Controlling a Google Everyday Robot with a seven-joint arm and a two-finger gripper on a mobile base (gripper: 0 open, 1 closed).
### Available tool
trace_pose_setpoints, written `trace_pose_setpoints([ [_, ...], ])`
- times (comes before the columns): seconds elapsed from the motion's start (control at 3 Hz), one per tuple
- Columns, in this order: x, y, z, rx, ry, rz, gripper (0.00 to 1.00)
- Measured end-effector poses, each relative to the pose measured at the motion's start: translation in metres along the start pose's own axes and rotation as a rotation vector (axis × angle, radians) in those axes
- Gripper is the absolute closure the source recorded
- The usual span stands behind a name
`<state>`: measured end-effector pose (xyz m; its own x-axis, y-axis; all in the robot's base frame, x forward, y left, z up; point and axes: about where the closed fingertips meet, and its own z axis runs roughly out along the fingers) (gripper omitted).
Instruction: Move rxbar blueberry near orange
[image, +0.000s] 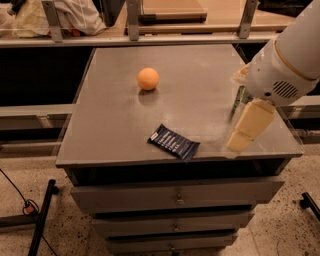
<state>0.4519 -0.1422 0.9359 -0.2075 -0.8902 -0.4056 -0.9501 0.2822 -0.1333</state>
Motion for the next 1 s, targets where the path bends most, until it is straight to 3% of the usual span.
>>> trace_pose_setpoints([
  [0.33, -0.012, 0.009, 0.025, 0.003, -0.098, -0.008, 0.00],
  [0.67, -0.019, 0.015, 0.050, -0.062, -0.166, 0.012, 0.00],
  [1.0, -0.021, 0.016, 0.053, -0.074, -0.176, 0.016, 0.00],
])
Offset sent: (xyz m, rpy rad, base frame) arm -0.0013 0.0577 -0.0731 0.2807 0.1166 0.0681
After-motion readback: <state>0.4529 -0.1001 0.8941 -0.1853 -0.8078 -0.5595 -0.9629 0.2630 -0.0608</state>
